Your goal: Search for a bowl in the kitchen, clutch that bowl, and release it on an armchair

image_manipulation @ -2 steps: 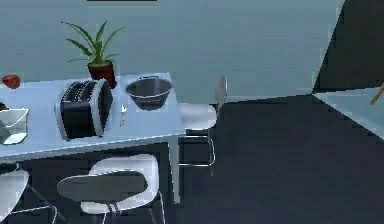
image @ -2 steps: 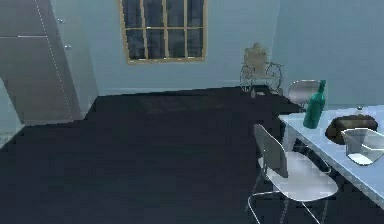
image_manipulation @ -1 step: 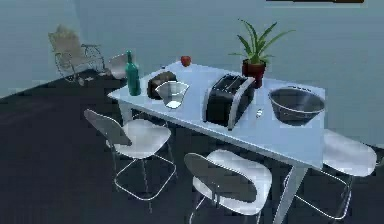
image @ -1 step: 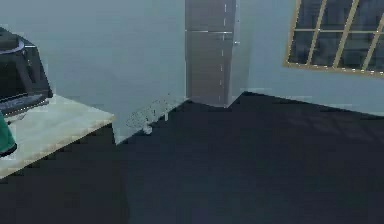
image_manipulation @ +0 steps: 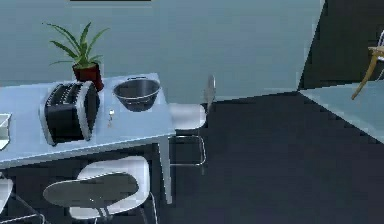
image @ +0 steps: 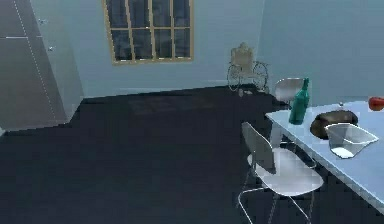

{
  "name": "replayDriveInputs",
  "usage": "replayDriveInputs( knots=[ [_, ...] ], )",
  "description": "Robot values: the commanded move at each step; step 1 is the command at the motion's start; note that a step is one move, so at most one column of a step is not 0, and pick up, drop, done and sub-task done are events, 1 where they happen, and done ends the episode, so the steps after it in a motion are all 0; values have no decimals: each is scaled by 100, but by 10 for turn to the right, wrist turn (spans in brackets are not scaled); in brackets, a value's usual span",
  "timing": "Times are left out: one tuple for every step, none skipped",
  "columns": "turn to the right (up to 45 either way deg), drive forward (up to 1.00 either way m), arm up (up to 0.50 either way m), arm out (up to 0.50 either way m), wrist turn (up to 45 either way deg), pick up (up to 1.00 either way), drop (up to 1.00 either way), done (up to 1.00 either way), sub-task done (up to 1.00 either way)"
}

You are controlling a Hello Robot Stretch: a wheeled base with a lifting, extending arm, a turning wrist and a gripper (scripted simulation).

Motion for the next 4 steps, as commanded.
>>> replayDriveInputs(
  knots=[
    [90, 0, 0, 0, 0, 0, 0, 0, 0],
    [0, 65, 0, 0, 0, 0, 0, 0, 0],
    [-270, 0, 0, 0, 0, 0, 0, 0, 0],
    [0, 0, 50, 0, 0, 0, 0, 0, 0]
  ],
)
